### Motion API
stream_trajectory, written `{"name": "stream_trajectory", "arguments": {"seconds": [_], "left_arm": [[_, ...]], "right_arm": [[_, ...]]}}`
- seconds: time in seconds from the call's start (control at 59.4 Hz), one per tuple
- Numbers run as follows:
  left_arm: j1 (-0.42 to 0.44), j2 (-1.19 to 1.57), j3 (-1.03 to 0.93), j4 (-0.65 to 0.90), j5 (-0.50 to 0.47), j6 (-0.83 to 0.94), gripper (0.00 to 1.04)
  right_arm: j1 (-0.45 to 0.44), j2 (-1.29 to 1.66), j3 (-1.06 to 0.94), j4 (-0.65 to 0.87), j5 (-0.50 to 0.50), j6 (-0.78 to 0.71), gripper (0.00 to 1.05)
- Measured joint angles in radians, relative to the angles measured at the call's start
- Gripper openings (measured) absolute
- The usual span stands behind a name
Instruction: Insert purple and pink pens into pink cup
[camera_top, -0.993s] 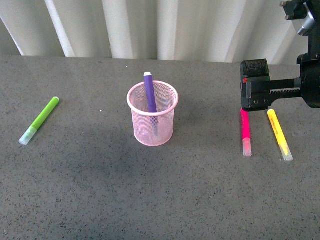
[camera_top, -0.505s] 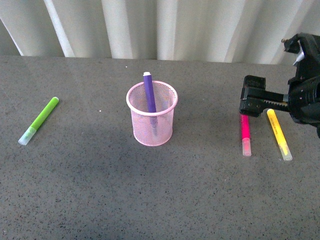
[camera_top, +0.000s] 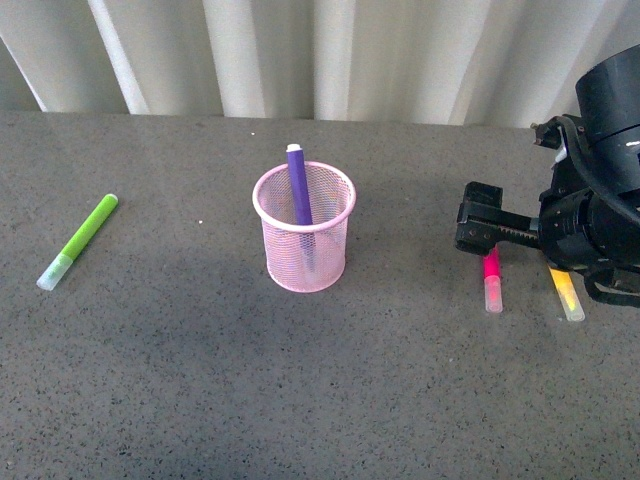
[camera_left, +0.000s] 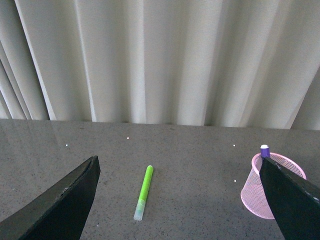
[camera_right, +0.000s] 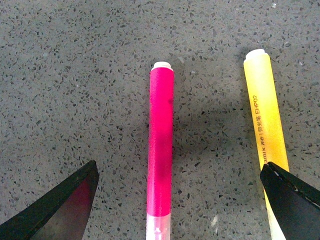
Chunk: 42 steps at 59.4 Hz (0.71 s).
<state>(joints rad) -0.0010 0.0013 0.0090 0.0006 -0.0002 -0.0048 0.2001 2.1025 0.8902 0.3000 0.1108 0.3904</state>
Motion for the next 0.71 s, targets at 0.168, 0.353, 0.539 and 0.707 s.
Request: {"name": "stream_trajectory", "arguments": {"seconds": [0.168, 0.353, 0.539, 0.707], "left_arm": [[0.000, 0.000, 0.000, 0.000, 0.000, 0.000, 0.98], [0.000, 0.000, 0.000, 0.000, 0.000, 0.000, 0.98], [0.000, 0.000, 0.000, 0.000, 0.000, 0.000, 0.98], [0.000, 0.000, 0.000, 0.000, 0.000, 0.000, 0.98]], "right_arm": [[0.006, 0.031, 0.030, 0.004, 0.000, 0.004, 0.98], [0.013, 0.067, 0.062, 0.014, 0.004, 0.010, 0.98], [0.013, 0.103, 0.095, 0.019, 0.008, 0.018, 0.98], [0.013, 0.144, 0.139, 0.019, 0.014, 0.020, 0.98]]}}
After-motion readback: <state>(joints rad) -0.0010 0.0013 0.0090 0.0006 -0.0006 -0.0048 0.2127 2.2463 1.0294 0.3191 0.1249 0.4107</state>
